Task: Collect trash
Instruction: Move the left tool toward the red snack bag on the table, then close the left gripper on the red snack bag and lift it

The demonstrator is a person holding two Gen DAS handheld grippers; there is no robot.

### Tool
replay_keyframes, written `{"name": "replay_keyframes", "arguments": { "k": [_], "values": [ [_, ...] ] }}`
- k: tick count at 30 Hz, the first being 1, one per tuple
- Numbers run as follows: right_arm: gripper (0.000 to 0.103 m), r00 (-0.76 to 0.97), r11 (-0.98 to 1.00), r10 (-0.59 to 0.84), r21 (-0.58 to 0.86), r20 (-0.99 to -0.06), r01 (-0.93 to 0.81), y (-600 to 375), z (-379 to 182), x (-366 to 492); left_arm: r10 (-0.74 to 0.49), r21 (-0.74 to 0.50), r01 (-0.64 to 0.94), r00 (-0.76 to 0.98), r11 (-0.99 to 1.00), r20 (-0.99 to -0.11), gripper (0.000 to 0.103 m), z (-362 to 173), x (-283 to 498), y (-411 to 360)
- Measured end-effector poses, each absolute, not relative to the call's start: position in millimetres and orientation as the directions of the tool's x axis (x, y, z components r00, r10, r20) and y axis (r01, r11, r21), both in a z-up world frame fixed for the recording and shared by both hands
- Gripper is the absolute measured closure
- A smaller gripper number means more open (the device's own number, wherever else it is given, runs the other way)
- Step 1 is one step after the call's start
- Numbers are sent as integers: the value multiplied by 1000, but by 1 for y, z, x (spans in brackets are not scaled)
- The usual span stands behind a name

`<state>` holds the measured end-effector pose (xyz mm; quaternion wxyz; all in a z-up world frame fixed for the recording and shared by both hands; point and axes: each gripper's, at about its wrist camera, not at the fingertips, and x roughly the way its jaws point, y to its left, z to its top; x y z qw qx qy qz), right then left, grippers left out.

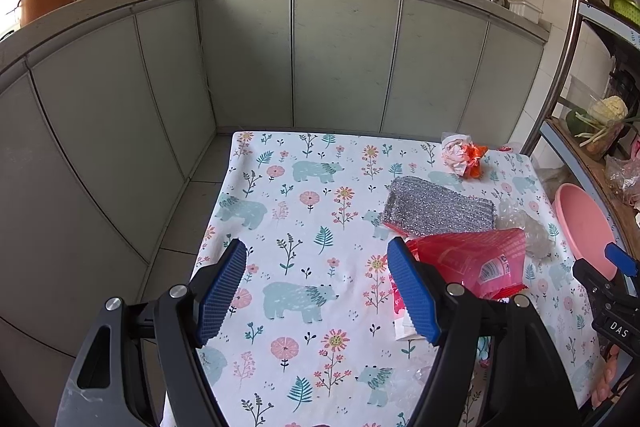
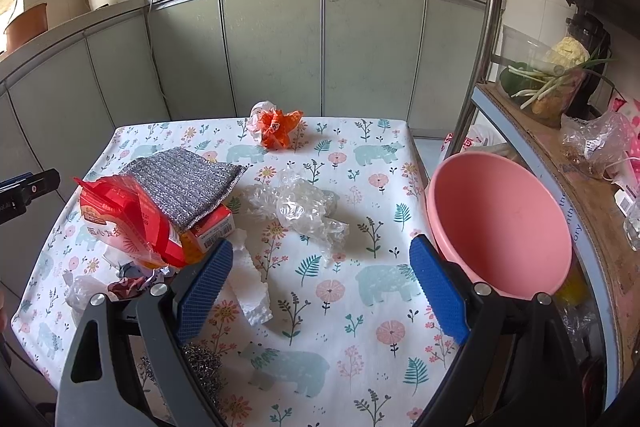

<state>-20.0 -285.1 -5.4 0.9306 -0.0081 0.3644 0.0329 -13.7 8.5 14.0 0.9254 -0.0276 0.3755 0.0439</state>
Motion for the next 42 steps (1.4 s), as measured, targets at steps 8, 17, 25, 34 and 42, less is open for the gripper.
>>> {"name": "replay_keyframes", "arguments": {
  "k": [8,17,25,34,42],
  "values": [
    [12,734,998,51,11,-678,-59,-291,-6,-20,58,-17,-98,713,995,-699,31,13,-15,9],
    [12,730,1000,28,17,-683,-22,-307,-10,-23,21,-46,-74,715,996,-699,31,10,-17,14],
    [12,722,999,24,37,-692,1,-319,-16,-25,-104,-135,14,718,991,-689,31,11,-22,12],
    [12,712,998,54,70,-700,-7,-324,-23,-22,-203,-171,114,663,979,-721,38,-2,-9,-15],
    [12,702,993,116,101,-703,-64,-317,-24,-14,-241,-207,126,596,970,-766,83,-21,9,-26]
  ]
}}
